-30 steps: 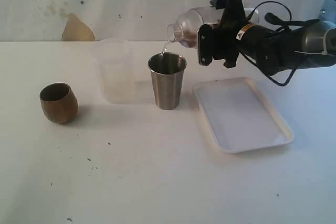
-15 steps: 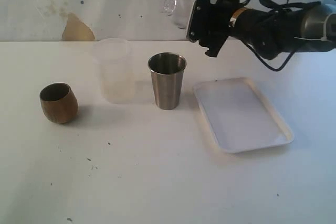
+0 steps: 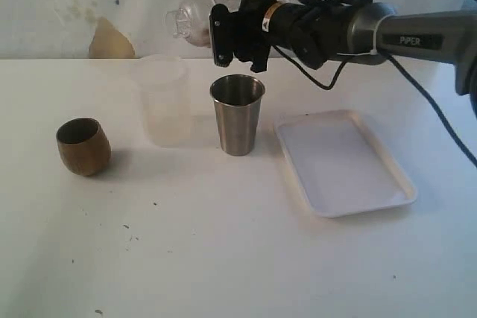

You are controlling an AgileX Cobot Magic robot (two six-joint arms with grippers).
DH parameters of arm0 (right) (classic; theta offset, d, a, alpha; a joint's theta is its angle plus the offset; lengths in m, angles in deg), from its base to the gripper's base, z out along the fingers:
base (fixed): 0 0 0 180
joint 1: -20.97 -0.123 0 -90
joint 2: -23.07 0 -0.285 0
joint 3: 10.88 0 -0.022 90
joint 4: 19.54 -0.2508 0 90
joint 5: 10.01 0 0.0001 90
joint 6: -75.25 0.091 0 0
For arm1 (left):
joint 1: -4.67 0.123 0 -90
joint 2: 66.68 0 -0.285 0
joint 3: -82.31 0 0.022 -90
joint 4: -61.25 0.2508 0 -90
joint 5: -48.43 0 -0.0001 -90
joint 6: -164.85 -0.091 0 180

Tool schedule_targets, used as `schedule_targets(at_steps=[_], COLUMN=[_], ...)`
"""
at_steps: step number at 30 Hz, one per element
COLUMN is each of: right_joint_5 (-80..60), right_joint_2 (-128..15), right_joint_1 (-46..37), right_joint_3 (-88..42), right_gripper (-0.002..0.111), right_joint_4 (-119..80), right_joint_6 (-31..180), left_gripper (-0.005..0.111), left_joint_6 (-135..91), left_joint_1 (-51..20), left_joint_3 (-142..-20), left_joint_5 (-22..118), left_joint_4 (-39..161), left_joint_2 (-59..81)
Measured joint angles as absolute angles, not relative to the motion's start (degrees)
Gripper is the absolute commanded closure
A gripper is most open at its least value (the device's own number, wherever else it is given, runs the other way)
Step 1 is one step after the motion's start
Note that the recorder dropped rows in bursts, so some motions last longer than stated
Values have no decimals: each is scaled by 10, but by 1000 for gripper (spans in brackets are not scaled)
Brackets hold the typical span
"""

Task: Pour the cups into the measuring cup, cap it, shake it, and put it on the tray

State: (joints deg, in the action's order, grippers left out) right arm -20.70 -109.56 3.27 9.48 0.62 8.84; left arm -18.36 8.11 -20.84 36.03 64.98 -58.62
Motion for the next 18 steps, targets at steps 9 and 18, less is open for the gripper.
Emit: schedule_targets(at_steps=[9, 18], right_joint_5=[-187, -199], right_joint_2=[-1148, -1163], right_joint_1=[33, 27], right_joint_3=[168, 175], right_gripper=[108, 108], right_joint_4=[6, 14], right_joint_6=[19, -49], left_gripper=[107, 107], left_joint_6=[-184, -184], left_joint_1=[81, 81], left_joint_3=[-208, -208], left_joint_5=[360, 360], left_joint_4=[650, 650], left_joint_2=[-586, -586])
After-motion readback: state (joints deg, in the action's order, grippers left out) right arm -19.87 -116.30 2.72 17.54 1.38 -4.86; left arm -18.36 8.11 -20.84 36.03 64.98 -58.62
